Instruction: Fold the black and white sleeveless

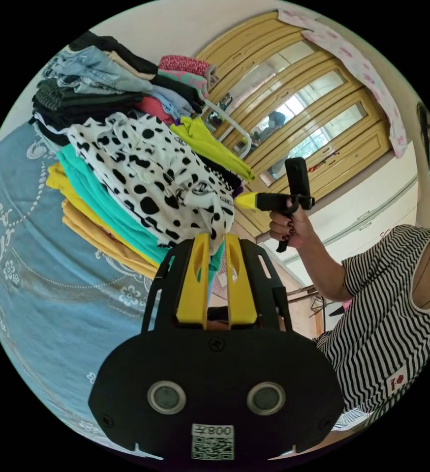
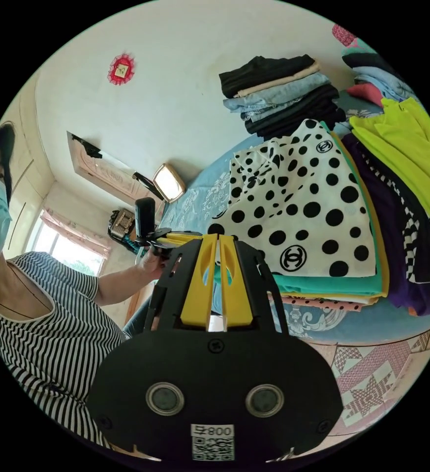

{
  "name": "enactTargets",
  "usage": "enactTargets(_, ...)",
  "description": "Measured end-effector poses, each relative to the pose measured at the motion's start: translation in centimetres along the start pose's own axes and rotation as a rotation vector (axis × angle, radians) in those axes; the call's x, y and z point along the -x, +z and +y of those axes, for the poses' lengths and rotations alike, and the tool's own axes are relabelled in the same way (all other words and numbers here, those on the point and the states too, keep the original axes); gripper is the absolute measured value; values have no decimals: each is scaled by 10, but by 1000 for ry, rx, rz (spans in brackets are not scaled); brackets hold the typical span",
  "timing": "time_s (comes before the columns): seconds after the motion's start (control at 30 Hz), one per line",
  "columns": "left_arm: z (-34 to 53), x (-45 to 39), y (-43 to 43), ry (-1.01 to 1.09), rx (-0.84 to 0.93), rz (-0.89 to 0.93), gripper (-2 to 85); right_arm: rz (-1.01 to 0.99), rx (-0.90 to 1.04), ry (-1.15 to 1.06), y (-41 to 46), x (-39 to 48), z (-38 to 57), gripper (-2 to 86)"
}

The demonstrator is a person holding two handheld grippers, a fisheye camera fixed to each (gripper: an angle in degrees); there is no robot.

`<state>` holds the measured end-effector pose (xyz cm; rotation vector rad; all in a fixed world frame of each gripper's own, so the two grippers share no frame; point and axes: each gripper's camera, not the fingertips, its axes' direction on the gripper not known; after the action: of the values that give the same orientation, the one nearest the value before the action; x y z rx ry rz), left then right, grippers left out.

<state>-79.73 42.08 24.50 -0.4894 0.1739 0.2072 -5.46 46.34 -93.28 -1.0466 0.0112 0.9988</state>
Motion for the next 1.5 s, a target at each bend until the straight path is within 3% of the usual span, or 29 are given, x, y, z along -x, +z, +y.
enactTargets(0.17, -41, 27, -44, -64, -143, -115, 73, 96, -10, -28, 15, 10, -11, 3)
enactTargets(0.47, -113, 111, -56, -285, -145, -173, 63, 79, -6, -5, 46, 4, -20, 1)
enactTargets(0.83, -128, 139, -129, -308, -271, -72, 7, 80, 45, -10, 86, 3, -33, 1)
enactTargets(0.97, -131, 177, -160, -415, -342, 0, 6, 143, 139, -9, 113, 3, -37, 1)
enactTargets(1.07, -124, 215, -161, -553, -351, 160, 6, 159, 170, -12, 125, 4, -40, 1)
enactTargets(1.2, -111, 221, -171, -572, -400, 170, 14, 165, 195, -24, 134, 7, -48, 2)
enactTargets(1.33, -96, 205, -181, -514, -419, 154, 32, 183, 114, -38, 127, 21, -54, 4)
enactTargets(1.5, -68, 174, -181, -447, -387, 168, 50, 376, -83, -144, 115, 57, -83, 27)
